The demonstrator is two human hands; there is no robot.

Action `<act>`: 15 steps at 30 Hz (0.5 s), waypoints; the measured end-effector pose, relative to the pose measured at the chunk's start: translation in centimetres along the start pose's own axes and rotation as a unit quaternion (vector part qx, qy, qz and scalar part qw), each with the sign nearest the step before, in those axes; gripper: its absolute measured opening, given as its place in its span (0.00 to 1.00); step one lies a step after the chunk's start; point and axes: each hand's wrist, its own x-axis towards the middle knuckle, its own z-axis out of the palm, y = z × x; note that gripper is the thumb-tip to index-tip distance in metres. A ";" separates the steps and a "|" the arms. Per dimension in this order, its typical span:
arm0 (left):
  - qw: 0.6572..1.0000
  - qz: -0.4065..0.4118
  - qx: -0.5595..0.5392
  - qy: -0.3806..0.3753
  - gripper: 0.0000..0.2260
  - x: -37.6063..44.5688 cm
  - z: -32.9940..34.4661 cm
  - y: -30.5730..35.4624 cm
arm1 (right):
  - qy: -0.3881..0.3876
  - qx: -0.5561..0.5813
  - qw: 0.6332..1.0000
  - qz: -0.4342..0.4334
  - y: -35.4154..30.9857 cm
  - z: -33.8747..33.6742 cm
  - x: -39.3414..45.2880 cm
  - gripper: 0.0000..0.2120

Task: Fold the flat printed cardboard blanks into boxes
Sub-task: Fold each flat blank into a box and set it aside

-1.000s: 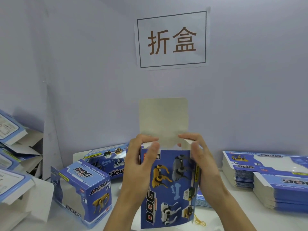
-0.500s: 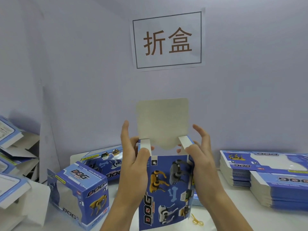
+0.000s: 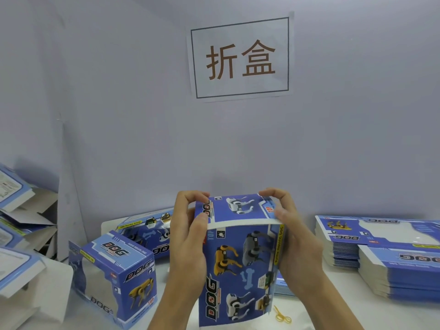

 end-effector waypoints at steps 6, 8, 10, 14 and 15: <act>0.998 0.035 0.048 -0.033 0.14 -0.4 -0.3 -0.4 | -0.015 -0.007 1.000 -0.003 0.7 -0.5 -0.4 0.15; 0.998 0.014 0.048 -0.032 0.11 -0.3 -0.1 -0.2 | -0.024 0.003 1.000 0.001 0.7 -0.7 -0.4 0.15; 0.999 -0.010 0.021 -0.024 0.11 0.0 0.1 0.3 | -0.032 -0.004 0.999 0.003 0.0 -0.3 0.1 0.20; 0.999 -0.015 0.028 0.013 0.22 0.6 0.1 1.0 | -0.061 -0.100 0.993 -0.009 -0.5 -0.8 0.7 0.42; 0.999 -0.016 0.034 0.019 0.23 0.7 0.1 1.2 | -0.062 -0.109 0.992 -0.009 -0.5 -0.9 0.5 0.37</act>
